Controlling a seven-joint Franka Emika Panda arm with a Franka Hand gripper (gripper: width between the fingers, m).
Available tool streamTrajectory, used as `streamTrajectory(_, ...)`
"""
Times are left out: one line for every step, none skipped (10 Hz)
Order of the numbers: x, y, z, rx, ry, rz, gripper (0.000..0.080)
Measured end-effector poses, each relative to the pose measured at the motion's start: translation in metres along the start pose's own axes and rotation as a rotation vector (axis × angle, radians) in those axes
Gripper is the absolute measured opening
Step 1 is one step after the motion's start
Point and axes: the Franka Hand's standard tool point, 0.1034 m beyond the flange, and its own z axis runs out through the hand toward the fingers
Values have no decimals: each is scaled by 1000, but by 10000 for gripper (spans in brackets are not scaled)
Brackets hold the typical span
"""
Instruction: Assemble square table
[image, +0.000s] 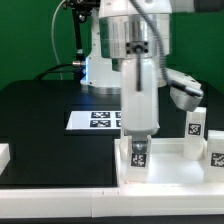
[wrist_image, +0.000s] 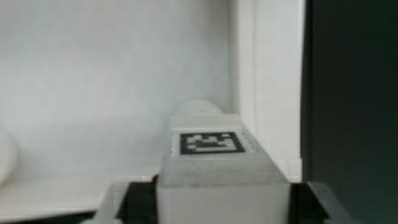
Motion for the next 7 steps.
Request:
streamTrajectory(0, 0, 0, 0, 0, 19, 288)
streamTrajectory(0, 0, 0, 0, 1, 4, 288)
streamTrajectory(0, 0, 0, -4, 2, -63, 367)
streamTrajectory(0, 0, 0, -14, 5, -252, 548)
streamTrajectory(0, 0, 0, -13, 4, -431, 548)
streamTrajectory(1, 1, 1, -15, 1, -580, 620)
streamTrajectory(0, 3, 2, -18, 1, -638, 620)
